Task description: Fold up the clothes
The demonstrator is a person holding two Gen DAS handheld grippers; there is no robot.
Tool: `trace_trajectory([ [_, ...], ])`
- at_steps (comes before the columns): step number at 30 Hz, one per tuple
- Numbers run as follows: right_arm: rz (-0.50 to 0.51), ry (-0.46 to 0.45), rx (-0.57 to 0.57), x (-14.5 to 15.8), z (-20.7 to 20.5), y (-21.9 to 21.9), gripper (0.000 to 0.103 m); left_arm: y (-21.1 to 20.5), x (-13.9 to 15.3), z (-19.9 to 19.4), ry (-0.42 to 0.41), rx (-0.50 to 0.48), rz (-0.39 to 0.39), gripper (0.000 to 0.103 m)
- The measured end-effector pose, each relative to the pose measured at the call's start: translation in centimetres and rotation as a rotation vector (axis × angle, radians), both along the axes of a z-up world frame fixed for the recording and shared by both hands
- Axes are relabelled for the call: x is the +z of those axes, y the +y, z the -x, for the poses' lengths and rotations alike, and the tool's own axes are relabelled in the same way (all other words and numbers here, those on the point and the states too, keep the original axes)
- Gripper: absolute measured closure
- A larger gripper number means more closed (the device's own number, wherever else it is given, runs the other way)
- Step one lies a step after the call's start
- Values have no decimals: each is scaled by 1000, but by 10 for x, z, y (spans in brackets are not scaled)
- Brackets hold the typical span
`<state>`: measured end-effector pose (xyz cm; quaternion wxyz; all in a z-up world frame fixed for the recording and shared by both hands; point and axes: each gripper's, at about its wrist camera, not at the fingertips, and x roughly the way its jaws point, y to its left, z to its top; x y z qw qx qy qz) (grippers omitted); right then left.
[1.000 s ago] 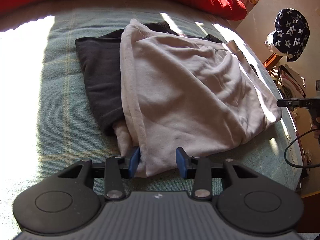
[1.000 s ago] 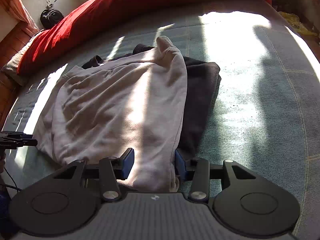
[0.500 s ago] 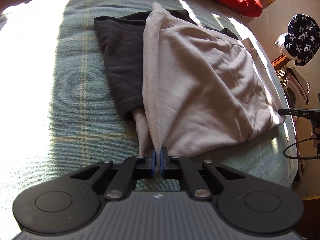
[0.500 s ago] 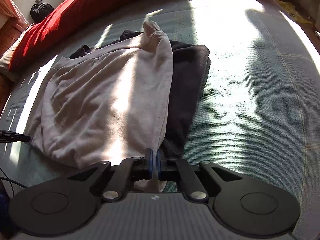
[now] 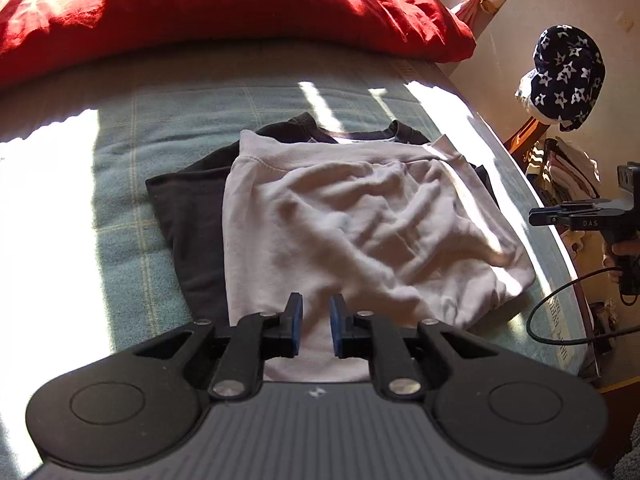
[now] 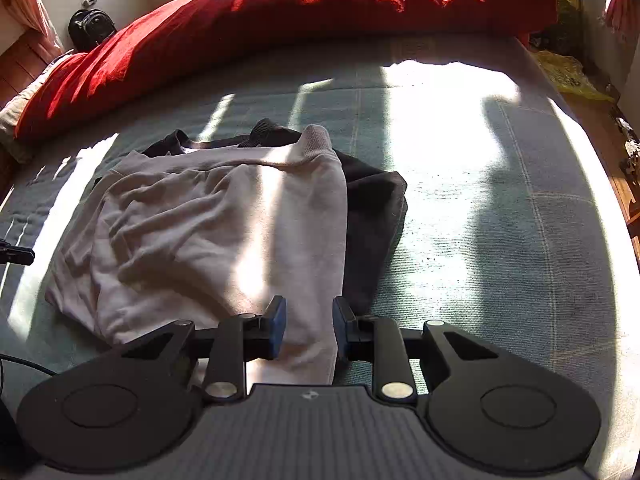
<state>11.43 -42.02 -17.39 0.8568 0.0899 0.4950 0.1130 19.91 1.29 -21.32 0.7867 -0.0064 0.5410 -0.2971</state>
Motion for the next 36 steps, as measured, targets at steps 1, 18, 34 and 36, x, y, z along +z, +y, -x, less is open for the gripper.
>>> trace_trajectory([
  [1, -3, -17, 30, -2, -8, 9, 73, -5, 1, -4, -16, -12, 2, 81],
  [18, 51, -4, 57, -45, -55, 17, 60, 12, 18, -51, -58, 112, 11, 78],
  [34, 51, -125, 198, -67, -145, 103, 60, -57, -16, -122, -135, 57, 72, 68],
  [36, 41, -129, 178, -63, -148, 102, 59, -54, -11, -122, -130, 68, 80, 70],
])
